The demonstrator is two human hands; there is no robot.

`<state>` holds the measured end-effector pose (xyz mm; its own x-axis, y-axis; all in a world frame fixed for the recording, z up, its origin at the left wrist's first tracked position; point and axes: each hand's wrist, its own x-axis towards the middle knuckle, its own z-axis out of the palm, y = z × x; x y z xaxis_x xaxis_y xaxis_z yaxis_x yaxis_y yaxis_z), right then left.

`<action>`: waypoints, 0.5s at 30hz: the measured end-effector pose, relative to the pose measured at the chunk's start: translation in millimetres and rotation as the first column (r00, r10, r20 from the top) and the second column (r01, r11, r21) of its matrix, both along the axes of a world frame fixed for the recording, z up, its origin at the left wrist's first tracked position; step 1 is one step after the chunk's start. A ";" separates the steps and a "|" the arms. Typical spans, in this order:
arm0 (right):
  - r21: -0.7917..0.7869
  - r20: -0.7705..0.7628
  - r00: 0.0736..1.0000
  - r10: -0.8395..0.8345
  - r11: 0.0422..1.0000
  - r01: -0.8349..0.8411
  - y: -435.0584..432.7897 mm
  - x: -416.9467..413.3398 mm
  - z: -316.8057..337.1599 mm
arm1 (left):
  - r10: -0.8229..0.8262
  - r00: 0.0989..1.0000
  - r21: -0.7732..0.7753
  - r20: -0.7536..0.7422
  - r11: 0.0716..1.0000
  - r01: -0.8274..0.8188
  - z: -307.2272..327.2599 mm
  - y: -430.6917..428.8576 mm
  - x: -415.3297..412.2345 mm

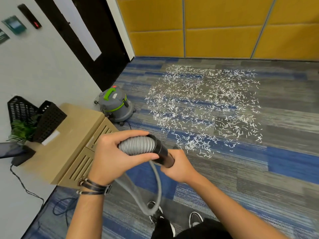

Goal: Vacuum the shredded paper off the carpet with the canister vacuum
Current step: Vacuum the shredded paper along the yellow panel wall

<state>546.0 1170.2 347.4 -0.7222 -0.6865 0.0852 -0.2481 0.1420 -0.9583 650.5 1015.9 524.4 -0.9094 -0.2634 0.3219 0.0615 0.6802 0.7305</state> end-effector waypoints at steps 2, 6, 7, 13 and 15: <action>-0.013 -0.015 0.999 -0.037 0.999 0.037 3.7 -3.0 -0.4 | 0.006 1.000 -0.002 -0.021 1.000 -0.006 2.9 6.0 -3.1; -0.068 -0.021 0.993 -0.112 0.992 0.110 14.8 -2.2 -0.6 | -0.036 0.998 -0.044 -0.049 0.998 0.033 6.9 20.7 -9.5; -0.070 -0.008 0.994 -0.111 0.991 0.110 18.5 -2.4 -0.3 | -0.053 0.998 -0.060 -0.034 0.997 0.051 6.2 23.3 -11.8; -0.011 -0.017 0.998 -0.061 0.998 0.061 37.3 -8.1 -0.1 | -0.086 0.996 0.016 0.015 0.996 0.085 -0.6 32.7 -18.5; -0.007 -0.015 0.997 -0.073 0.997 0.073 42.3 -6.9 0.0 | -0.094 0.996 0.002 0.008 0.996 0.094 1.8 34.8 -18.5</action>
<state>539.1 1212.5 347.4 -0.7688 -0.6314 0.1015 -0.2523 0.1537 -0.9554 632.0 1050.7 526.2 -0.9326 -0.1775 0.3142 0.1193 0.6701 0.7326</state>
